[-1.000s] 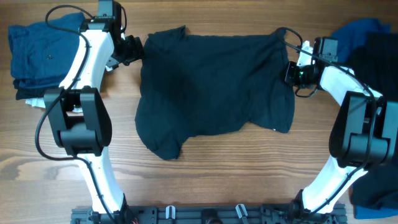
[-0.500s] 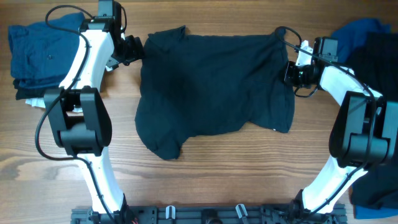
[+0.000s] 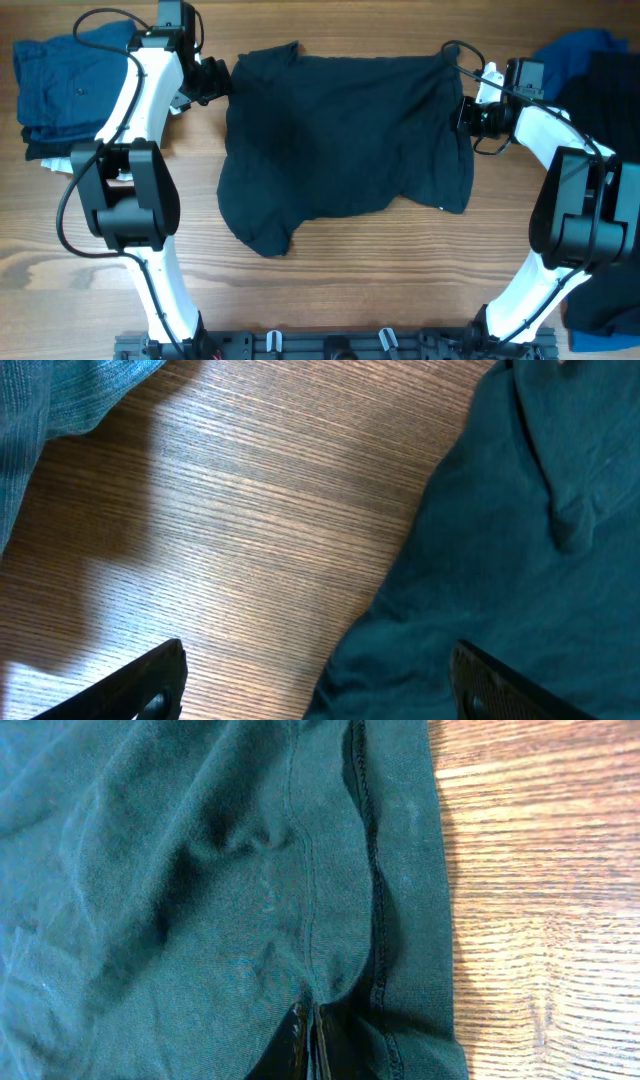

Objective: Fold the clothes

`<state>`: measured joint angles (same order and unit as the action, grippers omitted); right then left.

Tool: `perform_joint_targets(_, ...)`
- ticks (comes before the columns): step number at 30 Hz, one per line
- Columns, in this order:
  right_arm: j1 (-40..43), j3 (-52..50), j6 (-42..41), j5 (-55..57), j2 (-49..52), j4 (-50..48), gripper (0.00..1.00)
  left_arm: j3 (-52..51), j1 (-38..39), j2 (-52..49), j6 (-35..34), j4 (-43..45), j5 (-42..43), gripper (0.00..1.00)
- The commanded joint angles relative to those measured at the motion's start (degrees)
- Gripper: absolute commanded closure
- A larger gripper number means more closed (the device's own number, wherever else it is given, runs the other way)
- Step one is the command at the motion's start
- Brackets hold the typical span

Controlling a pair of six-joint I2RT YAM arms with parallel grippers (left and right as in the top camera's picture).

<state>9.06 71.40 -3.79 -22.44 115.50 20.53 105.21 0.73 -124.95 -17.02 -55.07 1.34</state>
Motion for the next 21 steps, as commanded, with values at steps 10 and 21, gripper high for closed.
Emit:
perform_joint_targets(10,1.1,1.0,2.3,6.6,-3.8,0.9,0.94,-0.6,-0.4,-0.9,0.3,0.0,-1.4,0.16)
perform_joint_targets(21,0.9,0.9,2.1,-0.1,2.4,-3.0,0.64,-0.6,-0.4,-0.9,0.3,0.0,-1.4,0.16)
